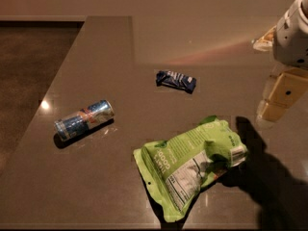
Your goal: Move rxbar blueberry near green rice chip bag
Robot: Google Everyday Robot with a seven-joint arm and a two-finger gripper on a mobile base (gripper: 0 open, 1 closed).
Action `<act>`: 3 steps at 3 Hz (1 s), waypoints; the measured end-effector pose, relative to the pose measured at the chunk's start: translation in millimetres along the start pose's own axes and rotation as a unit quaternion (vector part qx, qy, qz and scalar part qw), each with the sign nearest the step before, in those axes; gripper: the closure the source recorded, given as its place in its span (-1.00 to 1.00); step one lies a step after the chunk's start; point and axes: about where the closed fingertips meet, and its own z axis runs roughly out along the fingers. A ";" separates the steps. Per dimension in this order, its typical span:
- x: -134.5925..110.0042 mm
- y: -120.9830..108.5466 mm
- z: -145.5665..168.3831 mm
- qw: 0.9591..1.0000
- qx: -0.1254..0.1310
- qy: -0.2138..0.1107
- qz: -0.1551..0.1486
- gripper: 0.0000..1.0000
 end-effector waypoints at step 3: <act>-22.8 -26.7 20.6 0.999 -0.012 -0.040 -0.005 -1.00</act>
Offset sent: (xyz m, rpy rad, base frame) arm 0.0095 0.0041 -0.0039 0.0375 0.0332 0.0104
